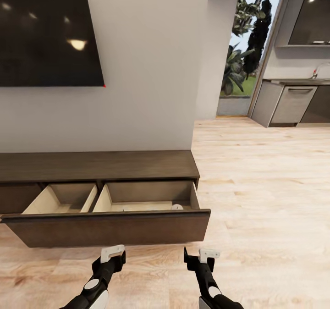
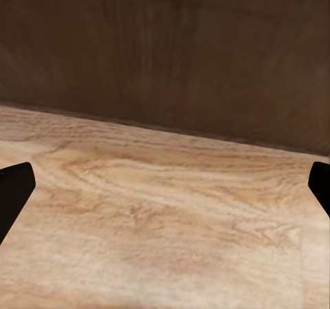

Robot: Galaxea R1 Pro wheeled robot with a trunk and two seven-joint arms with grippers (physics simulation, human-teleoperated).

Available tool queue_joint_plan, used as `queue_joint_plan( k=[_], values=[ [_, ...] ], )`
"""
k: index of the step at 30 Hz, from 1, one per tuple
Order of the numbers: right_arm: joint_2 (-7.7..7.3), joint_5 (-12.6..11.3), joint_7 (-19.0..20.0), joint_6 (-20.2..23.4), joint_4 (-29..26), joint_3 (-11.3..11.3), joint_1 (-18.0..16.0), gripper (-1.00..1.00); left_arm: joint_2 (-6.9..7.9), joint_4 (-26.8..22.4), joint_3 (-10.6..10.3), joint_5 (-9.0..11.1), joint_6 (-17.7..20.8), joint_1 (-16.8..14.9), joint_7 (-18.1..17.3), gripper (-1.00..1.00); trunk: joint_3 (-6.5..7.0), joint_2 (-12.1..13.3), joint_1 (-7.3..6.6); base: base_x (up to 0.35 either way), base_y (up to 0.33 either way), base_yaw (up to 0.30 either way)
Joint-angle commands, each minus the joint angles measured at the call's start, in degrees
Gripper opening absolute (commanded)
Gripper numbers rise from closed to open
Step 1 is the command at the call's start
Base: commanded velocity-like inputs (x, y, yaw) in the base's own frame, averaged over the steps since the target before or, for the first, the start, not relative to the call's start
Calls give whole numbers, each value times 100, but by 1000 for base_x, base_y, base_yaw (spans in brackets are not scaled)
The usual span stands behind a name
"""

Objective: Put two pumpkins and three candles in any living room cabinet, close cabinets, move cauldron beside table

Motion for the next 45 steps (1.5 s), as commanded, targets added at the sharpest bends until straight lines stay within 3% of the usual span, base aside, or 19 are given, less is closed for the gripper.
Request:
queue_joint_plan(
  k=[1,8,12,17,25,35,45],
  values=[
    [-1,-18,-46,-28,1,49,-5,100,9,-4,-39,56,-26,-7,44,100,-24,-44,22,0,0,0],
    [-1,-55,-52,-62,1,16,-5,100,8,10,-66,48,-29,-6,44,100,-149,-325,175,0,0,0],
    [3,-235,-51,-86,1,6,-5,100,1,32,-95,37,-29,-6,35,100,-221,-485,263,0,0,0],
    [10,-425,-66,-45,2,5,-5,100,-30,32,-108,-196,-23,-8,20,100,-311,-686,373,0,0,0],
    [67,-447,-68,397,-83,4,-55,100,-130,20,-109,-313,-8,-29,17,100,-454,-1007,549,0,0,0],
    [92,-383,-55,411,-403,4,-123,100,-298,32,-102,-648,-4,-50,24,100,-634,-1408,768,0,0,0],
    [79,-351,-46,404,-474,22,-151,100,-302,24,-59,-699,-18,-50,57,100,-814,-1809,988,0,0,0]
  ],
)
